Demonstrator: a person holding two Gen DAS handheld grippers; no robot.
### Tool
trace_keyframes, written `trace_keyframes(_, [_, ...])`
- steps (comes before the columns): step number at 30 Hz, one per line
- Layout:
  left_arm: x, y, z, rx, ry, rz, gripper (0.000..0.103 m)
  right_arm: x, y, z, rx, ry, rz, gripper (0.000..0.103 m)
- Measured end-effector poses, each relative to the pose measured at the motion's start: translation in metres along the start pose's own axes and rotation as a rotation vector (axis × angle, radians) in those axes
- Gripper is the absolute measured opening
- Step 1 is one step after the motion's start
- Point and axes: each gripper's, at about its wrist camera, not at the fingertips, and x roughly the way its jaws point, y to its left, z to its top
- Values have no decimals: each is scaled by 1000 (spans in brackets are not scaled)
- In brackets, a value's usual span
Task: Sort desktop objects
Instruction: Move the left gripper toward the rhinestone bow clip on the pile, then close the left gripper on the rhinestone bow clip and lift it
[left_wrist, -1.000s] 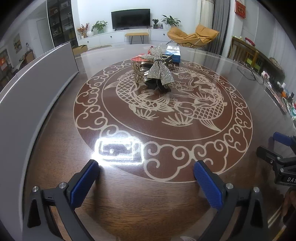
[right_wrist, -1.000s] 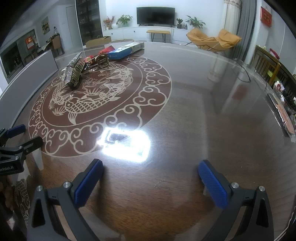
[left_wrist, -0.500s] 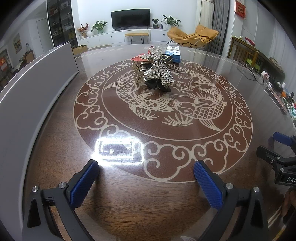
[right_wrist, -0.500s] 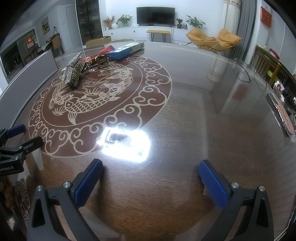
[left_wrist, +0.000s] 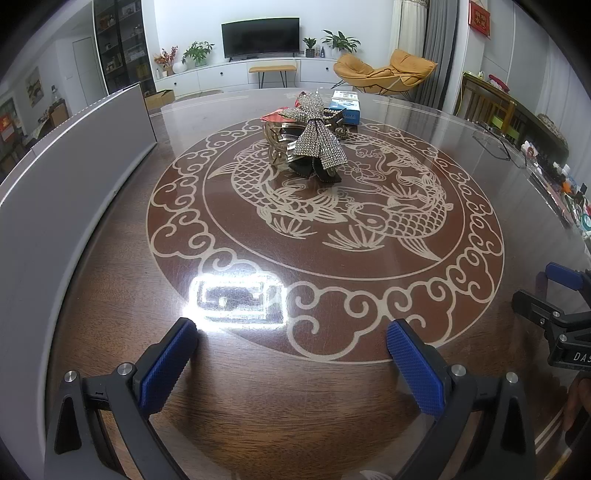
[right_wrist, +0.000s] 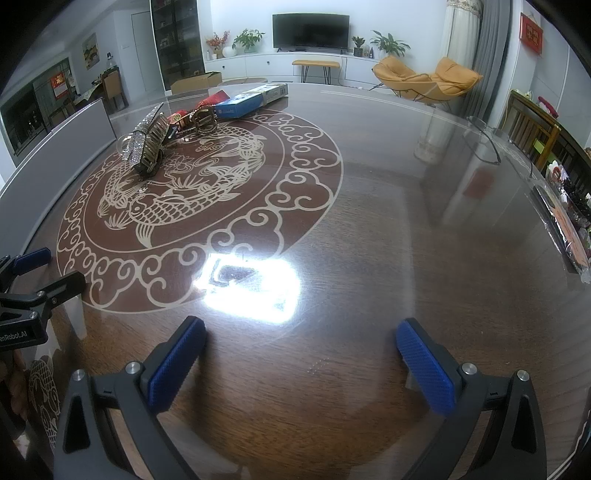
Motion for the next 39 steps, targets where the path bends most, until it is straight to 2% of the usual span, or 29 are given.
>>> trace_keyframes(24, [0, 1, -1, 2, -1, -2, 103, 0, 0, 0, 0, 0, 0, 103])
trace_keyframes(29, [2, 1, 4, 27, 27, -22, 103, -1, -1, 0, 0, 0, 0, 103])
trace_keyframes(34, [4, 3, 36, 22, 0, -46, 103, 0, 0, 0, 1, 0, 0, 103])
trace_keyframes(39, [13, 4, 89, 5, -24, -66, 103, -1, 0, 0, 1, 0, 0, 103])
